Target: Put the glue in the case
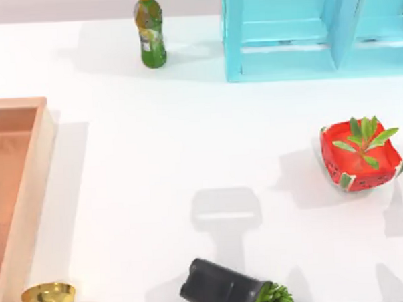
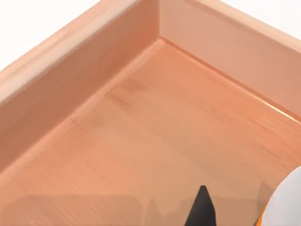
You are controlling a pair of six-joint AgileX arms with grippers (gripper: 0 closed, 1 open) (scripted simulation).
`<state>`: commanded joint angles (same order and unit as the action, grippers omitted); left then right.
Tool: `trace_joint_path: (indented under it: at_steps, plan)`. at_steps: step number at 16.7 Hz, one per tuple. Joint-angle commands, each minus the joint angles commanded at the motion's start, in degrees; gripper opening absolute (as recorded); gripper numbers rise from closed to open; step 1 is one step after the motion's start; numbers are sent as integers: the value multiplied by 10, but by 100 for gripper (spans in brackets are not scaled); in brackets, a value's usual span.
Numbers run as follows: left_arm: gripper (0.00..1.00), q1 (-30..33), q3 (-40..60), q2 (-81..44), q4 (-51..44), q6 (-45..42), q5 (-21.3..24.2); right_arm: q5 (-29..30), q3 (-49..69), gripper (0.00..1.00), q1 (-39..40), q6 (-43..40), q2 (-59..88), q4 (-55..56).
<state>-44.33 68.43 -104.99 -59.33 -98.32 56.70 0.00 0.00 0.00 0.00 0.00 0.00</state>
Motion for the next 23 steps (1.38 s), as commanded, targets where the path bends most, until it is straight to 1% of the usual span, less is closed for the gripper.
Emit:
trace_joint_path:
  at_steps: [2,4,11,14,20,23]
  plan:
    - [0,-42,-24,3,-35,-44,40,0,0,100,0,0,0,0]
    - [0,-61,-36,4,-52,-64,58,0,0,100,0,0,0,0]
    - [0,-55,-39,2,-44,-56,58,0,0,100,0,0,0,0]
    - [0,-33,-63,6,10,-14,59,0,0,100,0,0,0,0]
    - [0,11,-114,6,179,92,63,0,0,100,0,0,0,0]
    - [0,30,-136,3,227,132,68,0,0,100,0,0,0,0]
